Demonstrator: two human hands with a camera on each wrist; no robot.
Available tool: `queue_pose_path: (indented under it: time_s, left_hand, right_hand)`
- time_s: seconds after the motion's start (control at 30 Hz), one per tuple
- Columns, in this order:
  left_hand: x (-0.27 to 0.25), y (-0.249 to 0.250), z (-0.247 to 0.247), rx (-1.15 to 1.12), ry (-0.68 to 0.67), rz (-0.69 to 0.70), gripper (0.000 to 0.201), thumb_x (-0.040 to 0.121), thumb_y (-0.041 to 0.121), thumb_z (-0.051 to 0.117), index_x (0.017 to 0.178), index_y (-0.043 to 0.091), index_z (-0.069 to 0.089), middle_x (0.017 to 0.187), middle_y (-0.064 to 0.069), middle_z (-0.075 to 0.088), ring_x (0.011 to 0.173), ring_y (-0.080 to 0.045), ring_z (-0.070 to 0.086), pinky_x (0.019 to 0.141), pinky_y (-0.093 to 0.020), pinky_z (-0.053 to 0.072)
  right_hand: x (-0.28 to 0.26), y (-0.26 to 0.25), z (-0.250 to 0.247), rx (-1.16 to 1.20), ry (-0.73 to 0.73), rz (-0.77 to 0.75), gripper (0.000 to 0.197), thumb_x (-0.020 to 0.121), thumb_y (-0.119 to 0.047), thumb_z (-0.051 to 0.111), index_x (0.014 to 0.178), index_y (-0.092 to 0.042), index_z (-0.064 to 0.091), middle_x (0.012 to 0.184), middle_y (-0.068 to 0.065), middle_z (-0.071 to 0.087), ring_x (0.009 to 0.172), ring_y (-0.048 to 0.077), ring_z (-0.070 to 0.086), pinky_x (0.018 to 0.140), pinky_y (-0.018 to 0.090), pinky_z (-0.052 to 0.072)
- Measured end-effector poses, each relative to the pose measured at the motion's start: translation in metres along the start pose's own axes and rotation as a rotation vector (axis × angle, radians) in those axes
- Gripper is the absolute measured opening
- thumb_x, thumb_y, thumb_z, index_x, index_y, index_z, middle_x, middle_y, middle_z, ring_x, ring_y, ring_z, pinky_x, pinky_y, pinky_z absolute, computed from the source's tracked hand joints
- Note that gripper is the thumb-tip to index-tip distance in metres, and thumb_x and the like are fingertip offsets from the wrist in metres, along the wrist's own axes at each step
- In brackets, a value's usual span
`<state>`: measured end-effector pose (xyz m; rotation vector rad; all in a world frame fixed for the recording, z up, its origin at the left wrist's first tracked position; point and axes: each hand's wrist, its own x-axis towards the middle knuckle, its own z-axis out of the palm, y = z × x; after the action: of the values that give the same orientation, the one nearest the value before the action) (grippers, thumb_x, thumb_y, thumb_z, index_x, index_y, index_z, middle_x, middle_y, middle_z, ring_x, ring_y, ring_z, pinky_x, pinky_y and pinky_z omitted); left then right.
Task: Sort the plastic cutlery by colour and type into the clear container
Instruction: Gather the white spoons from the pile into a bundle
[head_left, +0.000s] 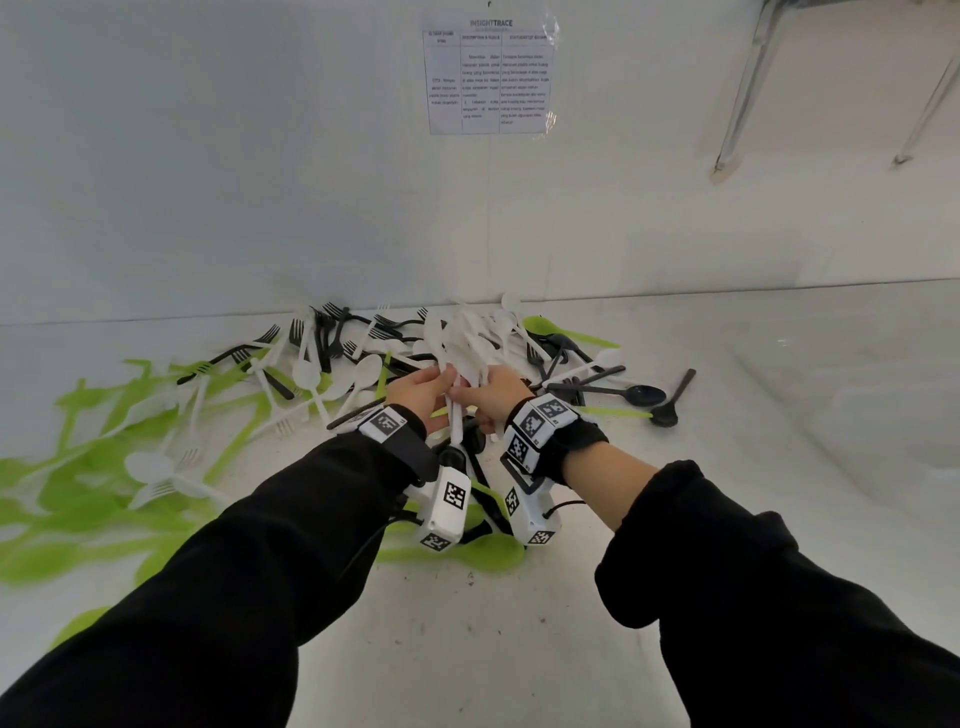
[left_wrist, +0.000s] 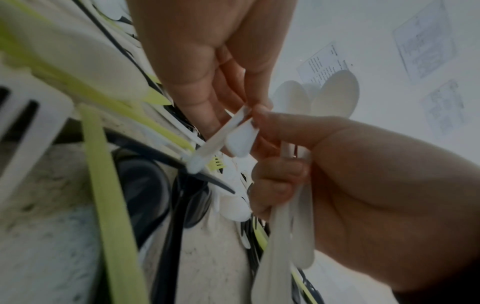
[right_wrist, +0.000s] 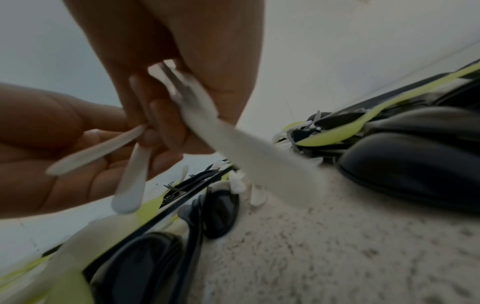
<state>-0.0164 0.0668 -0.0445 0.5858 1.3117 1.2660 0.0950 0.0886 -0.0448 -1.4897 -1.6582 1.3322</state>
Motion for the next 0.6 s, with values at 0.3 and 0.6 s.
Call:
queue_pose_path:
  time_s: [0.3,0.6]
  left_hand:
    - [0.000,-0.008,-0.005,0.046,-0.041,-0.019,0.036,0.090,0.012,0.061,0.123,-0.002,0.054,0.096,-0.012,0.068,0.080,-0.024,0.066,0.066,-0.039,0.057]
    - [-0.004,-0.012,0.000,0.011,0.014,-0.014,0.039,0.091,0.012,0.059,0.127,-0.003,0.051,0.086,-0.008,0.064,0.074,-0.024,0.065,0.058,-0.033,0.057]
  right_hand:
    - [-0.013,0.000,-0.009,-0.230,0.132,-0.139,0.024,0.081,-0.026,0.069,0.070,-0.019,0.049,0.073,-0.005,0.054,0.066,0.005,0.049,0.063,0.021,0.040]
    - [0.001,0.010,0.004,0.092,0.242,0.023,0.017,0.083,-0.025,0.060,0.071,-0.016,0.051,0.090,0.013,0.062,0.077,0.027,0.056,0.070,0.039,0.044]
